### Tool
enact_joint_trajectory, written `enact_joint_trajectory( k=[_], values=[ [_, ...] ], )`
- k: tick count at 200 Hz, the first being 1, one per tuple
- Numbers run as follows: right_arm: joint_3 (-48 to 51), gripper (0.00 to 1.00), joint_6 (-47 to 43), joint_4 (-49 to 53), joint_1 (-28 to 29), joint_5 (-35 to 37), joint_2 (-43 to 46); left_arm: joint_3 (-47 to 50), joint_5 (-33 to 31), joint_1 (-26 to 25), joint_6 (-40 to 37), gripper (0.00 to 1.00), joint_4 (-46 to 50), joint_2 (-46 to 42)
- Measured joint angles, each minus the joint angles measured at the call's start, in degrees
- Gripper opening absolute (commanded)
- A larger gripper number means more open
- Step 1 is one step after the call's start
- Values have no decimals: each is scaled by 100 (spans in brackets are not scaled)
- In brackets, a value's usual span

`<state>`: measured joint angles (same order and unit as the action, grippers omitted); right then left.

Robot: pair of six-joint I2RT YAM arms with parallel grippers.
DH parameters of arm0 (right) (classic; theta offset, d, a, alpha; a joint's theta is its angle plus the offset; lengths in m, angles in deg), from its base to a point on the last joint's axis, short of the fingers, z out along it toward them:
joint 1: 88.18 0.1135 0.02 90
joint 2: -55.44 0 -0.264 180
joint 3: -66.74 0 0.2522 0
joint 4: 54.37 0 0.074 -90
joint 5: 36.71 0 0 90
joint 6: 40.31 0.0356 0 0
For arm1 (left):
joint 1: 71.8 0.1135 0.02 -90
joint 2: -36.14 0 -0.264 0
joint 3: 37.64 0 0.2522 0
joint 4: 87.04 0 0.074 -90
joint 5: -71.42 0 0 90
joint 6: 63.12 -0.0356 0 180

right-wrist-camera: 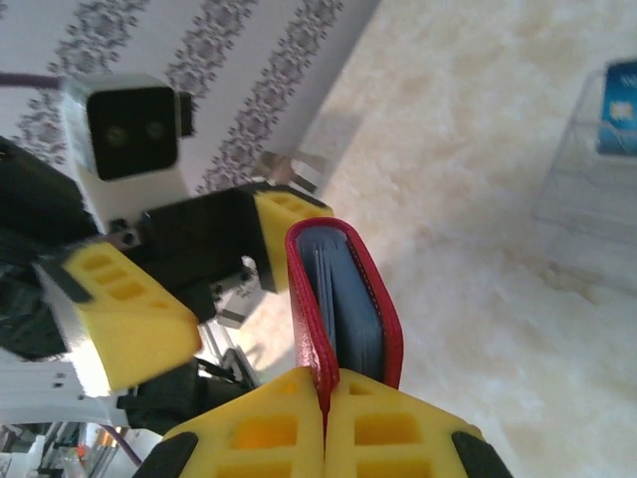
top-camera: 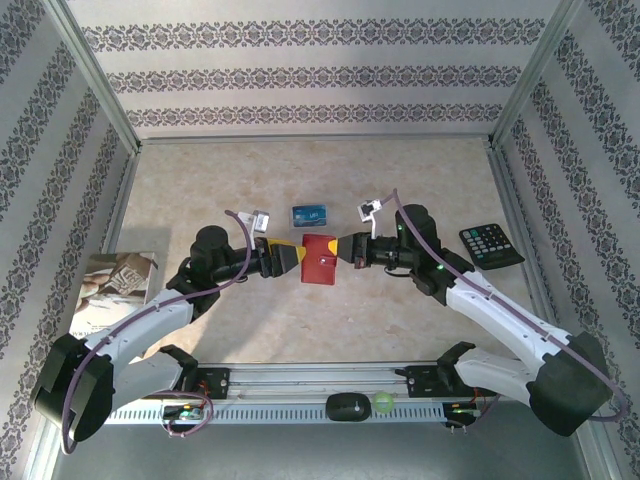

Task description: Take the credit cards out of the card holder

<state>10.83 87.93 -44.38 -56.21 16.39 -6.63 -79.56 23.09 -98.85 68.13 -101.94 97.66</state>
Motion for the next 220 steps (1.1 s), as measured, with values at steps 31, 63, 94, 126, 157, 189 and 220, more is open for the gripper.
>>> enact_joint_trajectory(
  k=[31,63,94,126,157,189,220],
  values=[
    [-146,0,138,-437,0,-188,-2,94,227,0,219,64,-627,2],
    [-306,0,280,-758,0,-262,-155,96,367,-2,382,32,-938,2],
    [-356,15,439,-765,-35,-79,-319,98,330,-7,531,1,-1023,-68],
    [-708,49,588,254,33,953,-293,28,-299,-208,293,0,-138,-476],
    [-1060,53,706,1513,503,2496,-59,-361,-1482,-719,-74,0,977,-651],
    [-1303,58,903,2116,1386,3580,-13,-535,-2719,-1303,-372,0,1690,-629],
    [-1694,58,955,2306,1919,4076,-476,-719,-3447,-1620,-533,0,1971,-444]
  ],
)
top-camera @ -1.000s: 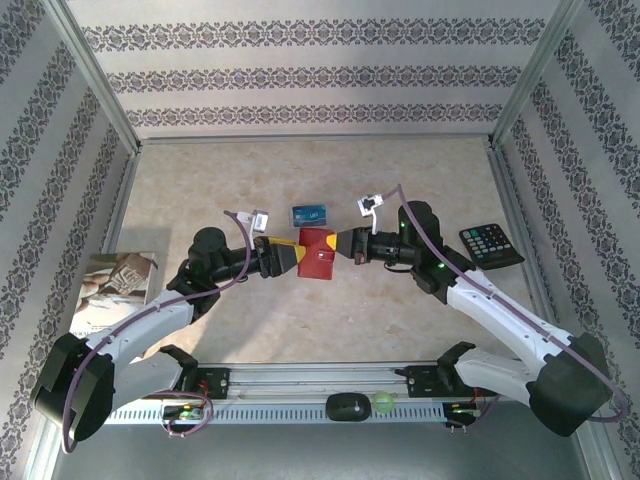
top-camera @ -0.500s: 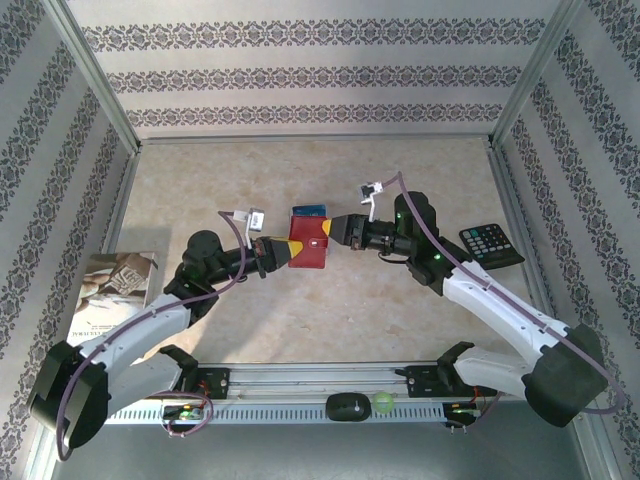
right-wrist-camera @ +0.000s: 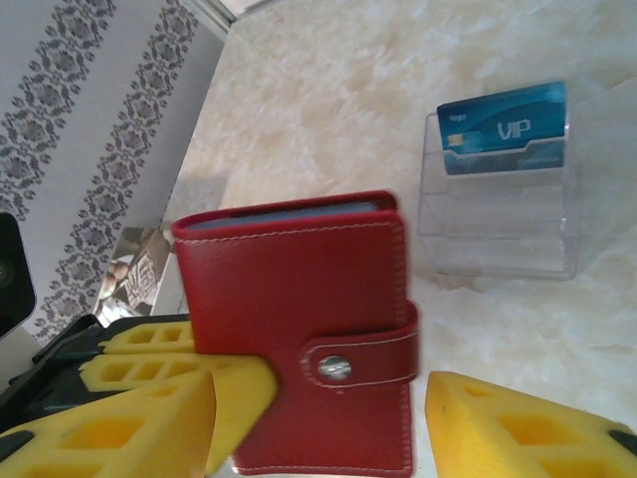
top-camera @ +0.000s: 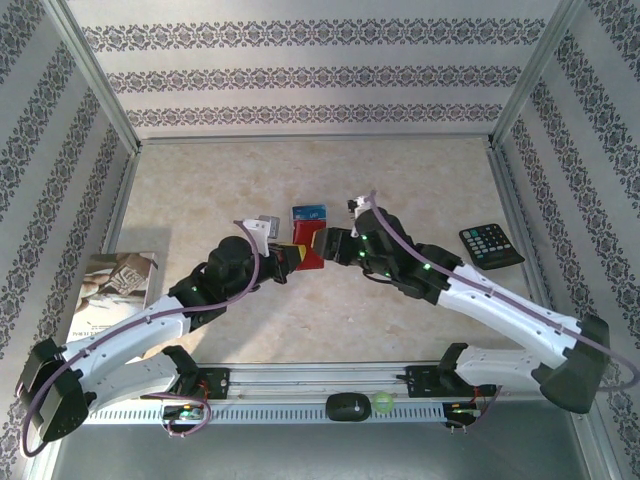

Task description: Take the credit cards out of the card holder

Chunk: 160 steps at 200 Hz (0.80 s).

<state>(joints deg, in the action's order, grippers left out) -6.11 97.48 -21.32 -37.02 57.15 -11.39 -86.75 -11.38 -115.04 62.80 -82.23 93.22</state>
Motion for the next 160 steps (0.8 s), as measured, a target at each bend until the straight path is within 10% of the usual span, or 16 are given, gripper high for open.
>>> enact_joint_trajectory(
  k=[103,160],
  values=[
    [-269,50,48,160,81,216,-896,-59,-393,-103,-118,0,39,74],
    [-352,22,-39,160,66,188,-1060,-59,-393,-101,-98,0,68,177]
  ],
)
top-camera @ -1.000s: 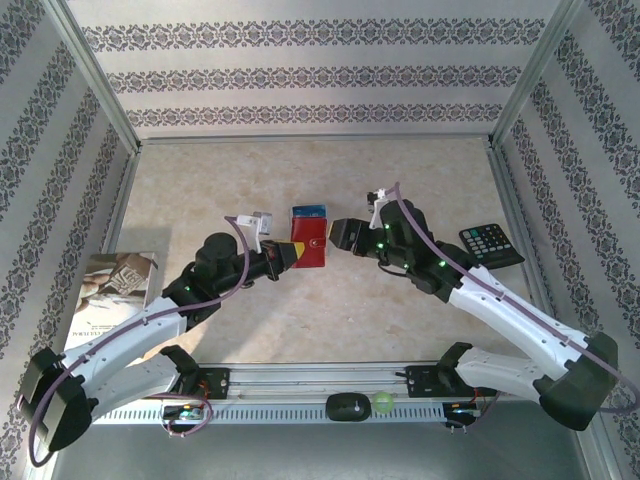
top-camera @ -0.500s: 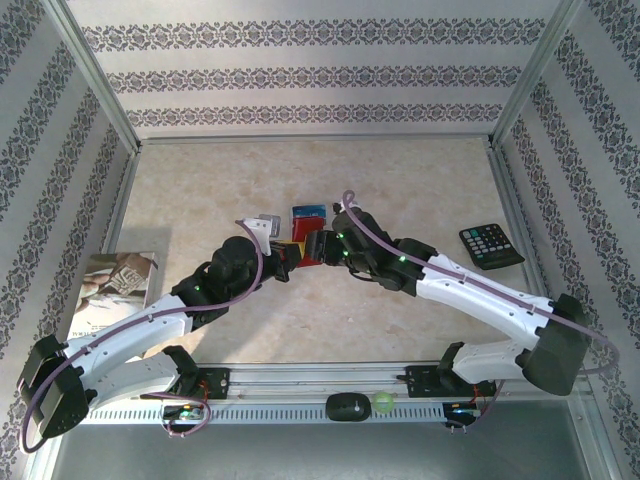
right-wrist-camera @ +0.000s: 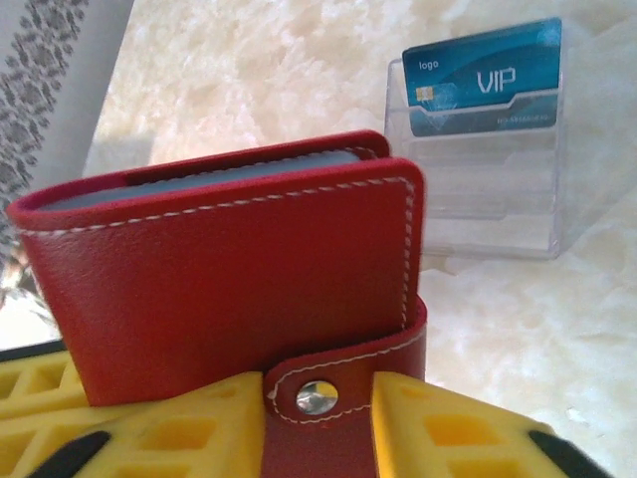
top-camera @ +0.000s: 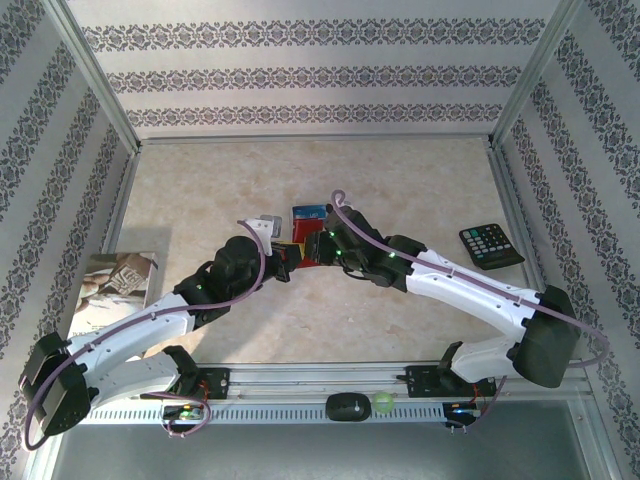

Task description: Take the credit cards out of the card holder

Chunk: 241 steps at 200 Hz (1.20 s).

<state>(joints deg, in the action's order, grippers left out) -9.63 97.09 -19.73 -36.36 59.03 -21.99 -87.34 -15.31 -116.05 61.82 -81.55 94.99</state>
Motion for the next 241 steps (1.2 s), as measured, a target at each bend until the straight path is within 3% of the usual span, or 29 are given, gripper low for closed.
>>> enact_joint_trajectory(
  k=[37,111,134,165,178,192,220,241],
  values=[
    [-55,0,-140,81,9,118,0,-42,9,0,26,0,17,42],
    [313,0,-278,-7,2,326,304,-72,127,-17,114,0,22,133],
    [732,0,-275,197,-356,673,476,-74,173,-28,151,0,15,131],
    [1095,0,-299,199,-544,632,640,-74,376,-66,173,0,15,133],
    [1222,28,-452,74,-706,343,789,-74,452,-61,170,0,13,129],
    [1379,47,-671,-68,-940,39,1023,-72,568,-22,164,0,13,90],
    [1858,66,-1082,-516,-1335,-658,1856,-70,894,168,138,0,-11,-122],
    [2192,70,-1134,-1064,-1633,-1351,2415,-20,1139,275,144,0,-170,-245]
  ],
)
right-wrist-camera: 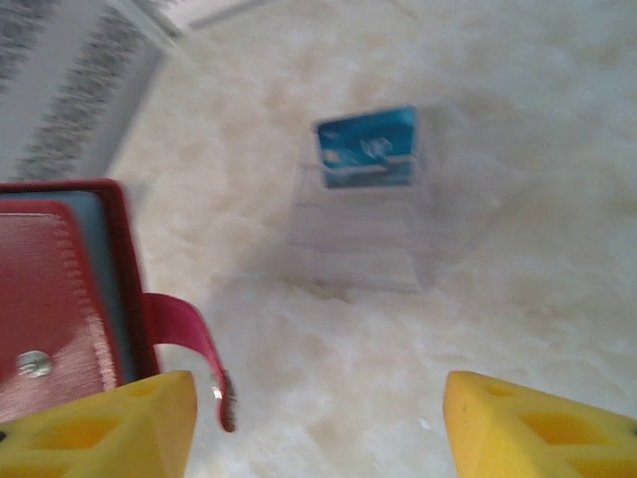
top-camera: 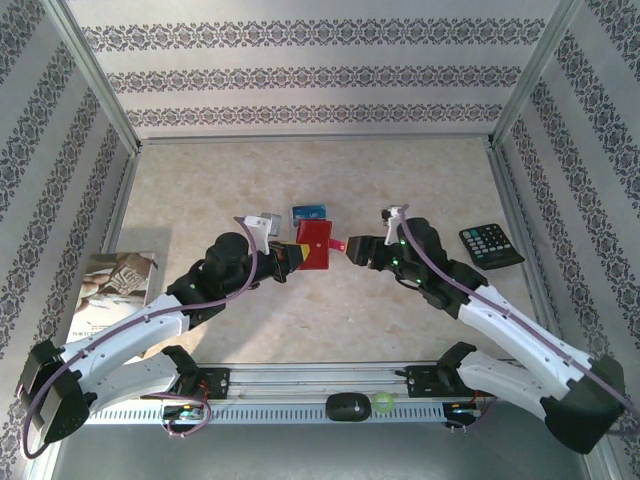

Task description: Take the credit cards out of the card holder

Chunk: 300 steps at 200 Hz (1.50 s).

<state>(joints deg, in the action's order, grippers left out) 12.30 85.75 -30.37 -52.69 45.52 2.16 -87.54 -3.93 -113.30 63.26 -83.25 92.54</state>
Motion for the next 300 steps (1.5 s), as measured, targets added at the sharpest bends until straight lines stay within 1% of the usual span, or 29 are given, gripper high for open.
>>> enact_joint_trajectory(
  k=[19,35,43,52,72,92,105,145,189,197,211,218,237,252,264,273,280,284,300],
  values=[
    [109,72,39,-470,-111,-581,26,76,223,26,4,0,-175,-46],
    [151,72,105,-756,-107,-933,-74,105,337,39,9,0,-247,-52],
    [151,70,116,-815,-72,-1010,-125,114,389,42,11,0,-286,-52],
    [151,66,138,-859,-72,-1080,-181,129,455,42,26,0,-334,-55],
    [151,53,179,-914,-52,-1141,-315,177,511,59,79,0,-444,-55],
    [160,53,170,-920,-35,-1143,-352,232,540,107,157,0,-507,-55],
    [160,50,170,-922,2,-1139,-350,286,560,146,205,0,-577,-55],
    [275,50,168,-905,144,-1134,-352,402,612,249,363,0,-678,-55],
    [299,35,144,-833,155,-1088,-468,466,688,299,544,0,-955,-42],
    [299,37,155,-833,157,-1073,-505,466,721,299,577,0,-997,-26],
    [299,43,160,-828,184,-1054,-542,470,743,299,616,0,-1029,2],
    [299,45,157,-828,192,-1036,-546,483,754,299,627,0,-1047,15],
    [299,44,144,-833,190,-1005,-544,560,763,299,675,0,-1110,24],
    [299,38,155,-833,192,-979,-538,599,765,299,719,0,-1134,24],
    [299,30,131,-835,192,-964,-533,627,767,299,748,0,-1169,24],
    [299,20,160,-835,192,-964,-533,643,767,299,765,0,-1198,28],
    [299,8,170,-833,190,-964,-533,651,776,299,785,0,-1231,39],
    [297,0,122,-835,192,-966,-535,656,780,299,791,0,-1252,52],
    [293,0,162,-826,238,-960,-533,673,780,299,839,0,-1329,107]
  ],
)
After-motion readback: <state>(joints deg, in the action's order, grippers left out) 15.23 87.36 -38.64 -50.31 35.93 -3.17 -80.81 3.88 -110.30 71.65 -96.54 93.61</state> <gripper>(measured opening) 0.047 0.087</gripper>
